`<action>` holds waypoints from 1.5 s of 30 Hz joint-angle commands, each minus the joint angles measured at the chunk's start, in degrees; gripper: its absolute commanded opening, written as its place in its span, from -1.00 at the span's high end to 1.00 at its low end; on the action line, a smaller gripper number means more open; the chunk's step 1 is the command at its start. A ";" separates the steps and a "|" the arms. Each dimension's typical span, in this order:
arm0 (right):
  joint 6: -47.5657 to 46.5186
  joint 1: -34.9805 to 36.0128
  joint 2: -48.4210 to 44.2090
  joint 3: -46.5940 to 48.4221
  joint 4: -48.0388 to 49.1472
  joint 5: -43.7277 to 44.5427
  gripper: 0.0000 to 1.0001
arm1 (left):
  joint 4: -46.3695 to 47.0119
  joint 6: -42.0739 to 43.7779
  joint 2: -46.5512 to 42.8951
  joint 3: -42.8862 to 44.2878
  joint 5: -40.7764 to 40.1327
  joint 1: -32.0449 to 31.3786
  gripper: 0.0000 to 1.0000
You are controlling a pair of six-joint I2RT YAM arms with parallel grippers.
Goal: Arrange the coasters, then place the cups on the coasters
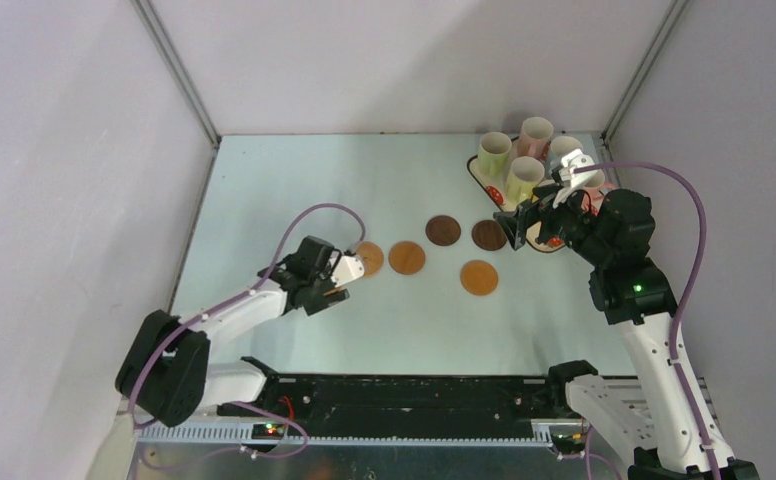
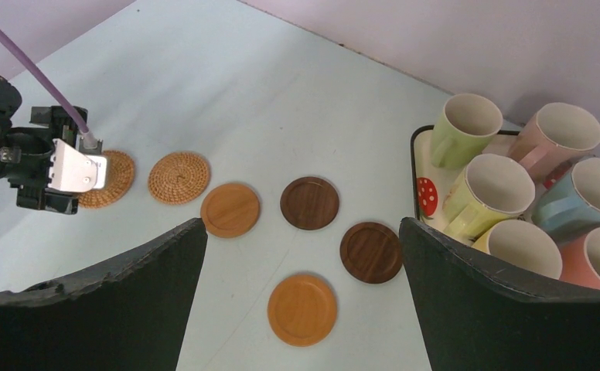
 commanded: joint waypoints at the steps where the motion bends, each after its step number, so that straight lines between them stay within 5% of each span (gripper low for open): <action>1: -0.99 0.10 -0.38 0.17 1.90 0.22 -1.00 | 7.22 -0.81 4.85 1.74 -7.34 -1.26 -0.97; 11: -1.15 0.44 -0.14 0.06 2.13 0.52 -1.00 | 15.31 2.04 17.12 6.95 -18.57 -1.05 -0.97; 23: -1.75 0.63 0.34 0.06 2.08 1.06 -1.00 | 16.39 6.11 34.84 26.64 -25.14 1.54 -0.97; 37: -3.09 1.33 1.62 0.06 1.82 2.51 -1.00 | -0.44 -1.30 45.43 57.72 -16.63 5.89 -0.97; 45: -3.48 2.07 2.10 0.06 1.75 2.60 -1.00 | -15.18 -11.80 39.20 60.65 -1.32 13.15 -0.97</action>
